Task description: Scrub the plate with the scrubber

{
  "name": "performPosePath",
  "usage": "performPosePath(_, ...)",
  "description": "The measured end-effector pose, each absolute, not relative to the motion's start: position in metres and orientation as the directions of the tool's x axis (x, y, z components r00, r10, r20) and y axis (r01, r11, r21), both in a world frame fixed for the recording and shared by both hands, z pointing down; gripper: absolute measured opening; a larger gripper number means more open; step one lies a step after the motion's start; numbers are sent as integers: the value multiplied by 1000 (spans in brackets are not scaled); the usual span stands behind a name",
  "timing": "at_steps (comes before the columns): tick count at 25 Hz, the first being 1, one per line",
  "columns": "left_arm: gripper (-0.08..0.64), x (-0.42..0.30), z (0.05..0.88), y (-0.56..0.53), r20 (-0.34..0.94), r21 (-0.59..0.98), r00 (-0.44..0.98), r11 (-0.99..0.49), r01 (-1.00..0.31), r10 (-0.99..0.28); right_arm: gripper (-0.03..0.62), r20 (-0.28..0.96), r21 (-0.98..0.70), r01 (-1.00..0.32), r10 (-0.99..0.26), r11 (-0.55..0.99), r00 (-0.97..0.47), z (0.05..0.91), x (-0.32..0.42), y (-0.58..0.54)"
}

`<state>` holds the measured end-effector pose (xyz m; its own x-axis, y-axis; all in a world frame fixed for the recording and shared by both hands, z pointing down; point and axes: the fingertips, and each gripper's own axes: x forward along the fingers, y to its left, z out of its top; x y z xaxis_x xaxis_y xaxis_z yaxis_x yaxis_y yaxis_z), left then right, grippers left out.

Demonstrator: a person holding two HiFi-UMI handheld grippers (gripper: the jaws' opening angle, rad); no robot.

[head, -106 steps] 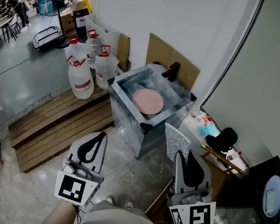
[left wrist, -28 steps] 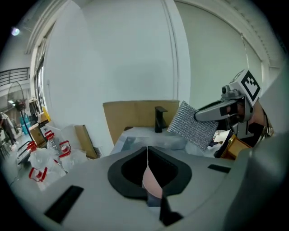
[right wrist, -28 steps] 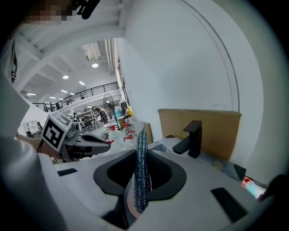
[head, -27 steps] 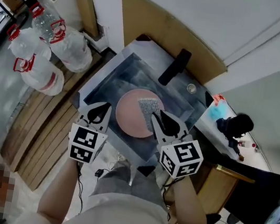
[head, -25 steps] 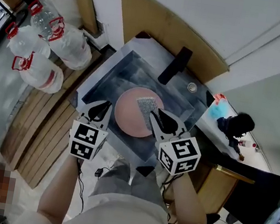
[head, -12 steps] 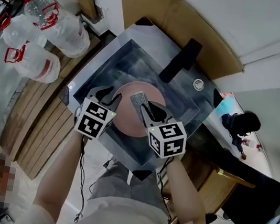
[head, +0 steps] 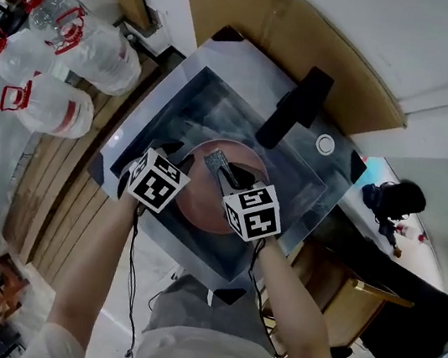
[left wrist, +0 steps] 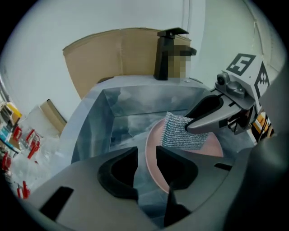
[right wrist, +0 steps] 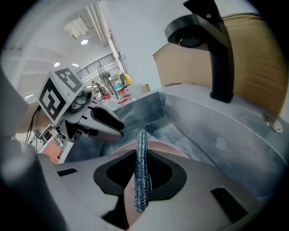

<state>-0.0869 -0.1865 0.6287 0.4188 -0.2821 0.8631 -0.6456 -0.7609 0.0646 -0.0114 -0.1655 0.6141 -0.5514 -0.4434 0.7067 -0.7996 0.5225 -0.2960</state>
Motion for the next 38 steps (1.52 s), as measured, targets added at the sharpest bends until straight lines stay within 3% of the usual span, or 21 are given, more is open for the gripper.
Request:
performPosePath(7, 147, -72, 670, -178, 899, 94, 403, -824, -559, -171, 101, 744, -238, -756, -386, 610, -546, 650, -27, -176)
performPosePath(15, 144, -76, 703, -175, 924, 112, 362, -819, -563, -123, 104, 782, -123, -729, -386, 674, -489, 660, -21, -192)
performPosePath(18, 107, -78, 709, -174, 925, 132, 366, -813, -567, -104, 106, 801, -59, -707, -389, 705, -454, 672, -17, -196)
performPosePath(26, 89, -83, 715, -177, 905, 187, 408, -754, -630, -117, 106, 871, 196, -621, -425, 759, -245, 687, 13, -199)
performPosePath(32, 81, -82, 703, -181, 891, 234, 440, -713, -661, -115, 104, 949, 186, -545, -292, 818, -114, 692, 54, -167)
performPosePath(38, 80, -81, 705, -181, 886, 246, 449, -704, -666, -115, 104, 975, 48, -389, -128, 920, -182, 687, 29, -105)
